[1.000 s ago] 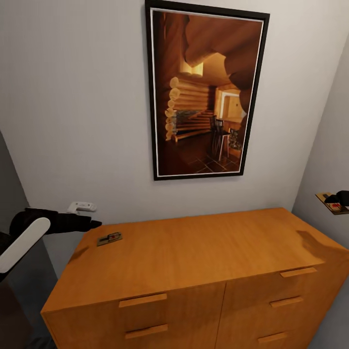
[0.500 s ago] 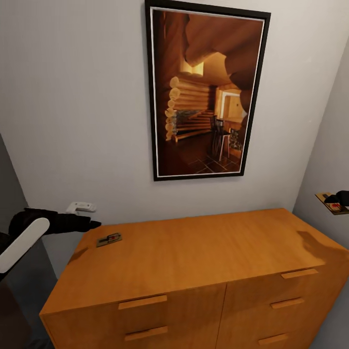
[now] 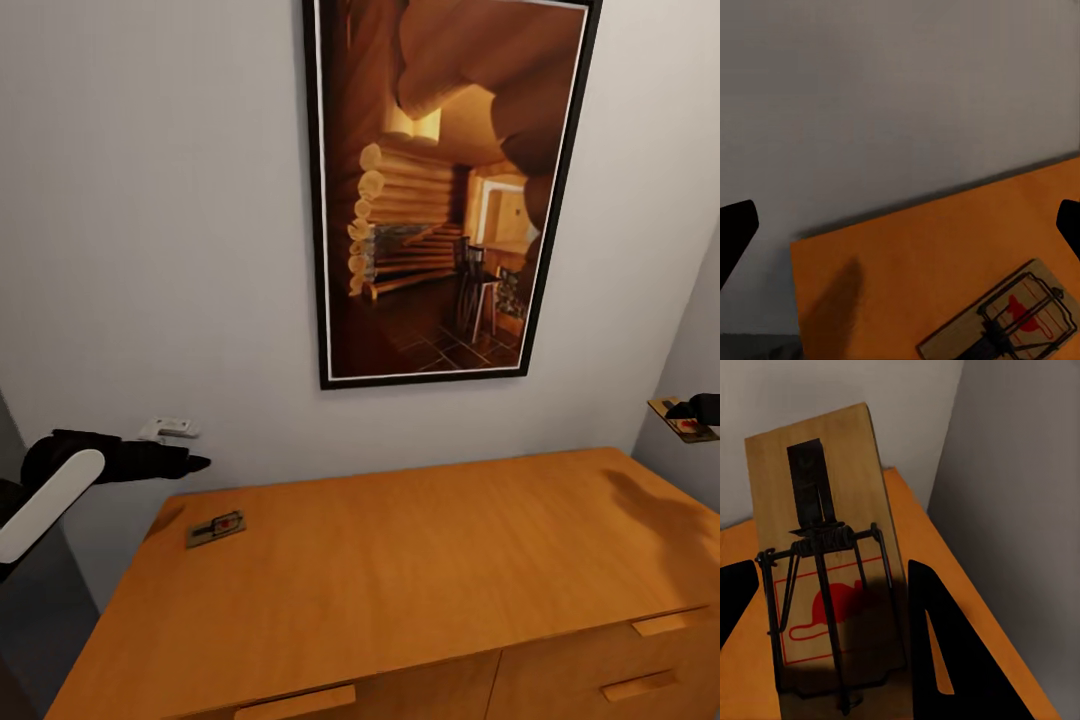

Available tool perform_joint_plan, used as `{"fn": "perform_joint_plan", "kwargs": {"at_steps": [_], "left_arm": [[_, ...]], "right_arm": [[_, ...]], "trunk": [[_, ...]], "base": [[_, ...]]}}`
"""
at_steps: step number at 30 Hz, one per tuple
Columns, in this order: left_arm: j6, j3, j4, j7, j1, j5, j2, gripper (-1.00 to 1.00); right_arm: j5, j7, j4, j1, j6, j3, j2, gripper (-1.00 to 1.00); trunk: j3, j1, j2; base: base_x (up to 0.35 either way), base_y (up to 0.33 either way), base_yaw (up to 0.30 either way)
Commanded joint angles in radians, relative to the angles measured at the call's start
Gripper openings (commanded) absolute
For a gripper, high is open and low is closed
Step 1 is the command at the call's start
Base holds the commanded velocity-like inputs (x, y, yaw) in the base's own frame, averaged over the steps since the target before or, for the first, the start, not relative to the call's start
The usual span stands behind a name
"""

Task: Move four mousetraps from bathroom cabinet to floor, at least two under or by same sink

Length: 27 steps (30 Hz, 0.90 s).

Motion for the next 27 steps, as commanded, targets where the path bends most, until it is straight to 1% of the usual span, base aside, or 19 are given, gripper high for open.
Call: {"fn": "perform_joint_plan", "kwargs": {"at_steps": [1,4,7,8,9,10,11,12,13,14,15,16,20,27], "left_arm": [[0.001,-0.003,0.0,0.01,-0.002,0.01,0.0,1.0],[0.001,-0.007,0.001,0.01,-0.001,0.011,-0.002,1.0],[0.001,-0.049,0.001,0.01,-0.001,0.019,-0.005,1.0],[0.001,-0.083,0.002,0.01,-0.001,0.028,-0.006,1.0],[0.001,-0.103,0.002,0.01,-0.001,0.034,-0.006,1.0],[0.001,-0.146,0.002,0.008,-0.001,0.049,-0.007,1.0],[0.001,-0.166,0.002,0.006,-0.001,0.058,-0.008,1.0],[0.001,-0.201,0.003,-0.001,-0.001,0.078,-0.008,1.0],[0.001,-0.224,0.003,-0.016,-0.001,0.094,-0.008,1.0],[0.001,-0.233,0.003,-0.026,-0.001,0.1,-0.008,1.0],[0.001,-0.245,0.003,-0.05,-0.001,0.107,-0.008,1.0],[0.001,-0.26,0.004,-0.095,-0.001,0.113,-0.007,1.0],[0.0,-0.268,0.004,-0.124,-0.001,0.116,-0.003,1.0],[0.0,-0.272,0.004,-0.131,-0.001,0.113,0.004,1.0]], "right_arm": [[0.011,0.01,0.0,-0.002,0.002,0.004,-0.001,-1.0],[0.011,0.01,0.0,-0.002,0.002,0.004,0.0,-1.0],[0.012,0.01,0.0,-0.002,0.002,0.004,0.0,-1.0],[0.012,0.01,0.0,-0.002,0.002,0.004,0.0,-1.0],[0.012,0.01,0.0,-0.002,0.002,0.004,0.0,-1.0],[0.012,0.01,0.0,-0.002,0.002,0.004,0.0,-1.0],[0.012,0.01,0.0,-0.002,0.002,0.004,0.0,-1.0],[0.012,0.01,0.0,-0.002,0.002,0.004,0.0,-1.0],[0.012,0.01,0.0,-0.002,0.002,0.004,0.0,-1.0],[0.012,0.01,0.0,-0.002,0.002,0.004,0.0,-1.0],[0.012,0.01,0.0,-0.002,0.002,0.004,0.0,-1.0],[0.011,0.01,0.0,-0.002,0.002,0.004,0.0,-1.0],[0.011,0.011,0.0,-0.002,0.002,0.004,0.001,-1.0],[0.011,0.011,0.0,-0.002,0.002,0.004,0.003,-1.0]], "trunk": [[-0.001,0.0,-0.001],[-0.001,0.0,-0.001],[-0.001,0.0,-0.001],[-0.001,0.0,-0.001],[-0.001,0.0,-0.001],[-0.001,0.0,-0.001],[-0.001,0.0,-0.001],[-0.001,0.0,-0.001],[-0.001,0.0,-0.001],[-0.001,0.0,-0.001],[-0.001,0.0,-0.001],[-0.001,0.0,-0.001],[-0.001,0.0,-0.001],[-0.001,0.0,-0.001]], "base": [[0.057,0.008,0.0],[0.031,0.004,0.0],[0.009,0.001,0.0],[0.004,0.001,0.0],[0.003,0.0,0.0],[0.002,0.0,0.0],[0.002,0.0,0.0],[0.001,0.0,0.0],[0.0,0.0,0.0],[0.0,0.0,0.0],[0.0,0.0,0.0],[0.0,0.0,0.0],[0.0,0.0,0.0],[0.0,0.0,0.0]]}}
